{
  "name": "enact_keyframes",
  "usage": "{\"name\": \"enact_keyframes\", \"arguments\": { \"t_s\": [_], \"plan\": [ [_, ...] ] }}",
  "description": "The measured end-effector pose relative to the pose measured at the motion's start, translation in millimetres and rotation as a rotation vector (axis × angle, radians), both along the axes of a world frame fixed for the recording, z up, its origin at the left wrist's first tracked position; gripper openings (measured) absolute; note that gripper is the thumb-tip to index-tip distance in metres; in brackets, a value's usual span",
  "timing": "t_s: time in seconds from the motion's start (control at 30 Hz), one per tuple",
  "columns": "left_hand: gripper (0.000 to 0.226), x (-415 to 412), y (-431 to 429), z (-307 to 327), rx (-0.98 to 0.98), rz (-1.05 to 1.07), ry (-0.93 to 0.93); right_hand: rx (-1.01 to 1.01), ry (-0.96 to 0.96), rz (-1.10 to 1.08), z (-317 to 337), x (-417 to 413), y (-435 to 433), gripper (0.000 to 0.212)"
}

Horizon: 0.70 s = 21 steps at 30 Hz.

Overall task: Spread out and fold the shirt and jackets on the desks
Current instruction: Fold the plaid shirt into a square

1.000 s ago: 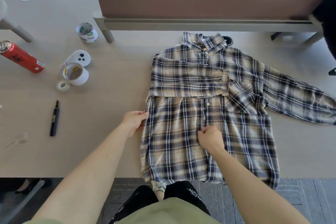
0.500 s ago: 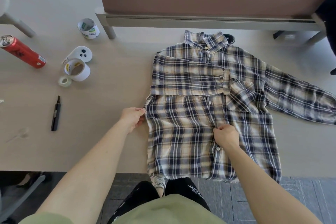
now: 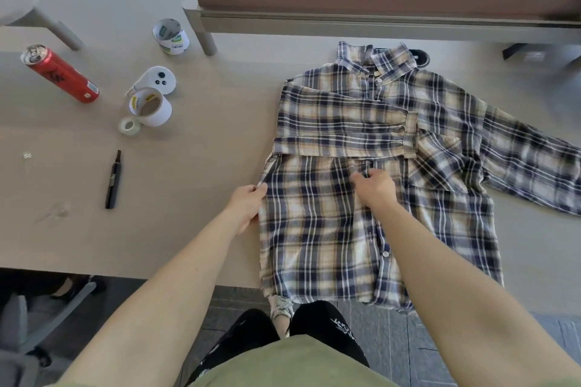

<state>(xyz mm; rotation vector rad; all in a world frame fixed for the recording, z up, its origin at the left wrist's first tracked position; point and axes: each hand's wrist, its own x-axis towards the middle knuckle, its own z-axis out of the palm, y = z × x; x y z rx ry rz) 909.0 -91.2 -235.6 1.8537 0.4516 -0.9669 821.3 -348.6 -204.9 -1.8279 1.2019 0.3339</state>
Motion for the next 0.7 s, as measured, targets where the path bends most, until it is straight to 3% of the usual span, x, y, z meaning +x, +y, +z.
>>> {"name": "enact_keyframes", "arguments": {
  "t_s": [0.13,0.2,0.27,0.33,0.47,0.57,0.63,0.7],
  "plan": [
    [0.023,-0.2,-2.8,0.6,0.003,0.022,0.008,-0.037,0.013,-0.032,-6.3,-7.0,-8.2,0.045],
    [0.021,-0.3,-3.7,3.7,-0.008,-0.001,0.018,-0.051,0.025,-0.056,-11.3,-11.4,-15.1,0.010],
    [0.022,0.3,-4.9,5.5,-0.026,-0.019,0.018,-0.079,0.037,-0.071,-15.1,-12.3,-20.5,0.018],
    [0.024,0.1,-4.4,10.8,-0.050,-0.009,0.025,-0.073,0.028,-0.091,-15.3,-12.1,-23.7,0.007],
    [0.025,-1.4,1.1,19.7,-0.104,-0.007,0.106,-0.066,0.004,-0.112,-14.7,-17.3,-25.9,0.021],
    [0.038,-4.2,3.5,14.6,0.045,-0.117,0.000,-0.130,0.020,-0.034,-6.9,-20.1,-22.2,0.018],
    [0.043,-8.7,0.8,11.1,0.165,-0.162,-0.086,-0.170,0.019,0.005,-0.7,-22.1,-13.7,0.028],
    [0.042,-13.4,-2.0,10.2,0.225,-0.171,-0.173,-0.350,0.067,0.203,3.4,-32.8,-0.3,0.038]
  ]
}}
